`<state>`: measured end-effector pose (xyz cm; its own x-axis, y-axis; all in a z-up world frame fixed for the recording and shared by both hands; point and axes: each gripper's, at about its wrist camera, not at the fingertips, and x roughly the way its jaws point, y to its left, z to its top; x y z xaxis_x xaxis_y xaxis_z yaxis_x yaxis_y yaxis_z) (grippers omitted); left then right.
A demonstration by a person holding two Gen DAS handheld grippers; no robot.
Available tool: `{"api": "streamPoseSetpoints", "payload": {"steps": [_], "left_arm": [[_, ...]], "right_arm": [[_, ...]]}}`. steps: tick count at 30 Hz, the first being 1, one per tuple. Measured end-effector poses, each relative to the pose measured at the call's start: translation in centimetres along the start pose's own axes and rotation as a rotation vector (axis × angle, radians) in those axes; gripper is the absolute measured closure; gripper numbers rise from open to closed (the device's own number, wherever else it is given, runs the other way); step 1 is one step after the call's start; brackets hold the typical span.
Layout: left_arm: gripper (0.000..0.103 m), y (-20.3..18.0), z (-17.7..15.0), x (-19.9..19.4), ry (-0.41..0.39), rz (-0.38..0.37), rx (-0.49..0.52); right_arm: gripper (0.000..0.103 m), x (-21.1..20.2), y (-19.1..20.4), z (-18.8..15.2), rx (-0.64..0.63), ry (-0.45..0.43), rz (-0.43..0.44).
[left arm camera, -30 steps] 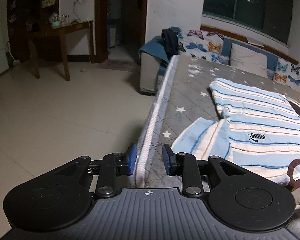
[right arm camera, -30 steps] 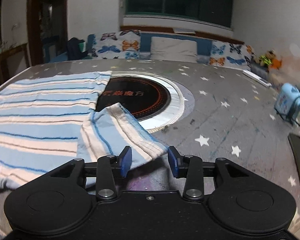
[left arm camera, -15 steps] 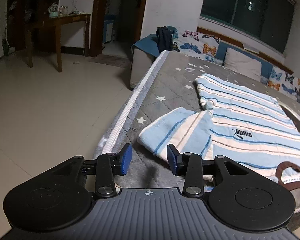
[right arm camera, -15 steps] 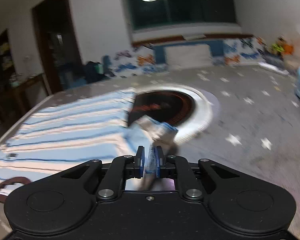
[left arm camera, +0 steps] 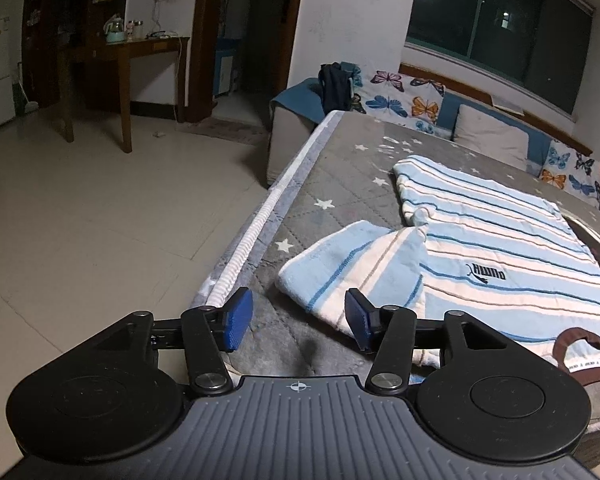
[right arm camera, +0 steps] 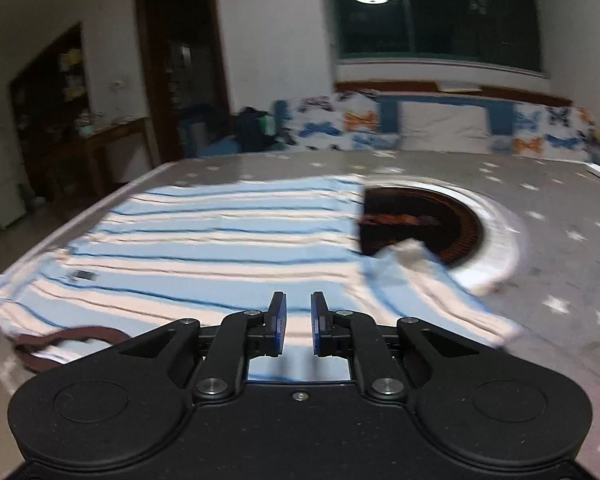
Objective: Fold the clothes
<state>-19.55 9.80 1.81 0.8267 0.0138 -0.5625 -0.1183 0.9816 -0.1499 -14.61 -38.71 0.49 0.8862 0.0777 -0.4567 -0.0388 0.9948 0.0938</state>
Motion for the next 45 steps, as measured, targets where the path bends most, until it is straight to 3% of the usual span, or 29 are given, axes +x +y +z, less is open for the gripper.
{"api": "streamPoseSetpoints", "payload": {"steps": [5,10,14,22,25,26,27,31,40,45], "left_arm": [[0.045,-0.1,0.0,0.4,0.004,-0.008,-0.021],[0.042,-0.3,-0.2,0.5,0.016,-0.004,-0.022],[0.038,-0.2,-0.2,0.6,0.016,0.004,-0.031],[0.037,-0.5,-0.4,0.8,0.025,0.012,-0.031],[0.037,-0.6,-0.4,0.9,0.025,0.015,-0.026],[0.037,-0.6,-0.4,0.9,0.025,0.016,-0.026],[0.037,-0.6,-0.4,0.8,0.025,0.016,-0.026],[0.037,-0.5,-0.4,0.8,0.023,0.025,-0.03],[0.037,-0.4,-0.5,0.8,0.026,0.019,-0.036],[0.037,-0.3,-0.6,0.7,0.022,0.015,-0.046]], "right_arm": [[0.071,-1.3,-2.5,-1.0,0.049,-0.002,-0.095],[0.063,-1.0,-5.4,-1.8,0.154,0.002,-0.144],[0.062,-0.3,-7.2,-2.3,0.277,0.007,-0.107],[0.062,1.2,-7.9,-2.4,0.355,-0.024,-0.082],[0.065,1.8,-8.0,-2.3,0.359,-0.032,-0.069],[0.077,1.9,-7.9,-2.2,0.355,-0.035,-0.068],[0.082,1.9,-7.8,-2.1,0.351,-0.038,-0.067],[0.093,1.5,-6.8,-1.2,0.302,-0.076,-0.039],[0.094,1.1,-1.3,1.1,0.133,-0.088,0.104],[0.094,2.3,1.8,1.1,0.067,-0.047,0.186]]}}
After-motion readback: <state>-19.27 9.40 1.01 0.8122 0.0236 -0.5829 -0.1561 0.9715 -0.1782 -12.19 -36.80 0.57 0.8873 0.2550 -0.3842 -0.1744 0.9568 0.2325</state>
